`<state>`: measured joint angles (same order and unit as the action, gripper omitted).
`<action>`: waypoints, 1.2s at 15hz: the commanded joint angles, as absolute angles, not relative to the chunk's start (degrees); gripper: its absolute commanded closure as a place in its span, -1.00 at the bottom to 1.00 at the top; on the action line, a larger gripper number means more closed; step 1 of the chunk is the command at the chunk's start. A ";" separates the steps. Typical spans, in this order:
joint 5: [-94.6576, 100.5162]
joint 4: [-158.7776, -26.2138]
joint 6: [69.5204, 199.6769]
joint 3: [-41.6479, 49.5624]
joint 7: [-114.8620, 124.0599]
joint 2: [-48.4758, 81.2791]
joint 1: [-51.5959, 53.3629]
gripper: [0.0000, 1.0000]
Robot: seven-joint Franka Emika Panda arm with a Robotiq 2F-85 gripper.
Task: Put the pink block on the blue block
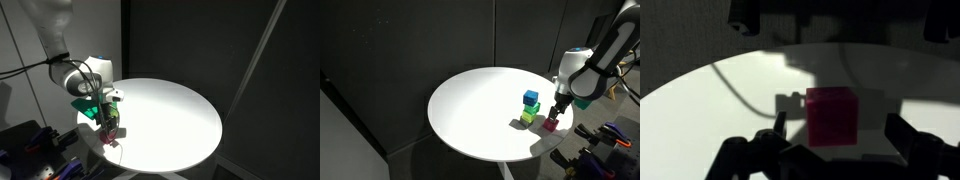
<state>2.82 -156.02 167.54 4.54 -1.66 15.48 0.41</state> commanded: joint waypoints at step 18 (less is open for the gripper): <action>3.36 -151.17 167.42 5.23 -1.23 21.91 0.96 -1.00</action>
<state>2.82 -151.22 167.54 5.53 -1.64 21.95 1.37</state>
